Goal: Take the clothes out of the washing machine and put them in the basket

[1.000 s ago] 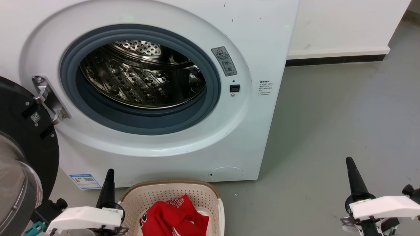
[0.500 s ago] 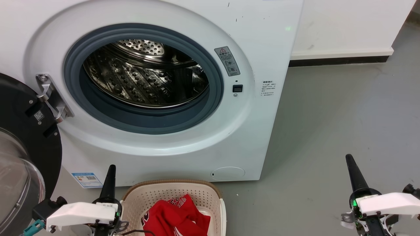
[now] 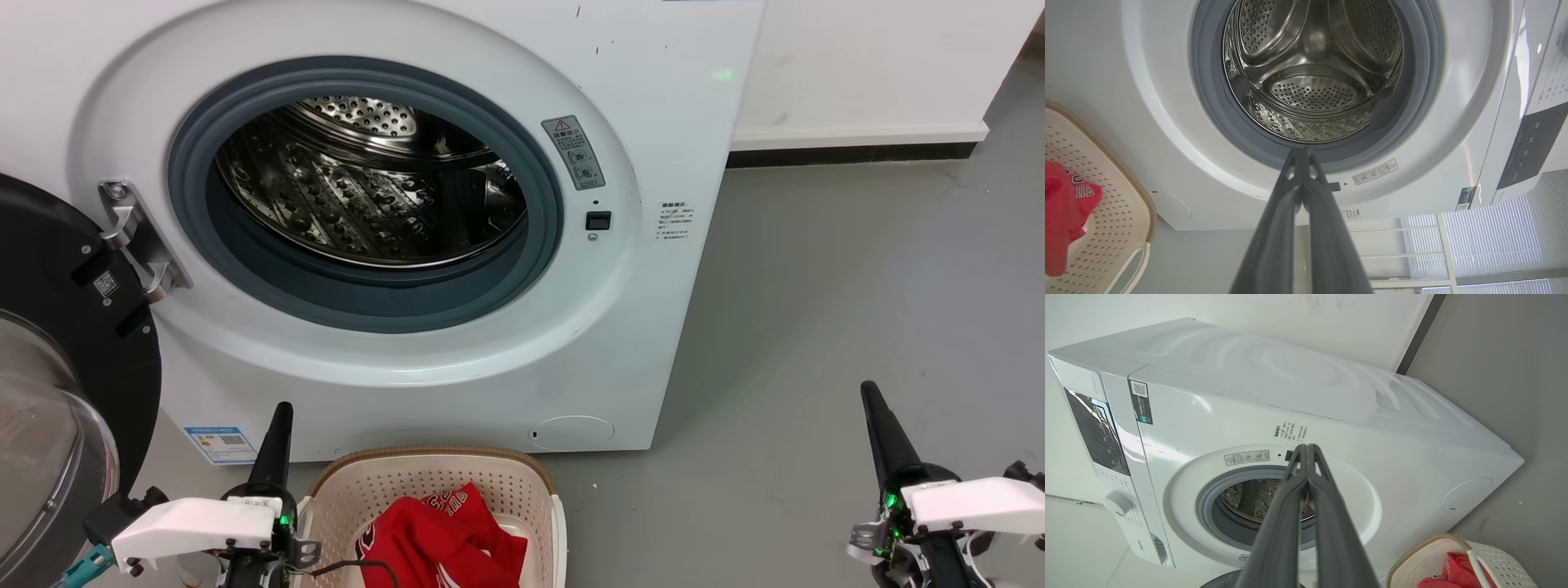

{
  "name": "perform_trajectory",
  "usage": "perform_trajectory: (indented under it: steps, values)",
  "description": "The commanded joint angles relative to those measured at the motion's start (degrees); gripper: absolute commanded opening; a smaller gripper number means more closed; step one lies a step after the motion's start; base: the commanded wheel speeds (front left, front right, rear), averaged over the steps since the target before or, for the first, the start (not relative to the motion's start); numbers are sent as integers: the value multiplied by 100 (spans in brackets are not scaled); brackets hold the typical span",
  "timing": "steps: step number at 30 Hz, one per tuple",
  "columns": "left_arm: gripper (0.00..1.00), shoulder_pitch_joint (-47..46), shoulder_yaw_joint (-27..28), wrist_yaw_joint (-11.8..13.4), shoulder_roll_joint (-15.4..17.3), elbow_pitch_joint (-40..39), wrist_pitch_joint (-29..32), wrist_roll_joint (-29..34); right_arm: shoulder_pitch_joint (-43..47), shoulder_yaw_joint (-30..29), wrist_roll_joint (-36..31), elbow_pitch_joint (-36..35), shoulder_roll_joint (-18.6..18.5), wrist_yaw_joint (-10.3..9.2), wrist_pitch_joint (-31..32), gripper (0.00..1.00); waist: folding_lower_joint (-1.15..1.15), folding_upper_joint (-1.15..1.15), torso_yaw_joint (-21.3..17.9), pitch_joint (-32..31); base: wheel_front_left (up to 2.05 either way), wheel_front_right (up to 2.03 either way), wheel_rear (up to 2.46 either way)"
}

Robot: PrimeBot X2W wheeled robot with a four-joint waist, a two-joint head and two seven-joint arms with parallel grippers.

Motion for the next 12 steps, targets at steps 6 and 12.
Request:
perform_trajectory:
  steps: [6, 12]
  values:
    - [0, -152, 37, -53, 3, 50, 115, -494, -173, -45, 505, 18, -25, -1, 135, 0, 0, 0, 36, -1, 0, 0, 0]
    - [0, -177, 50, -63, 3, 91, 193, -774, -205, -66, 781, 39, -20, -1, 208, 0, 0, 0, 61, -1, 0, 0, 0]
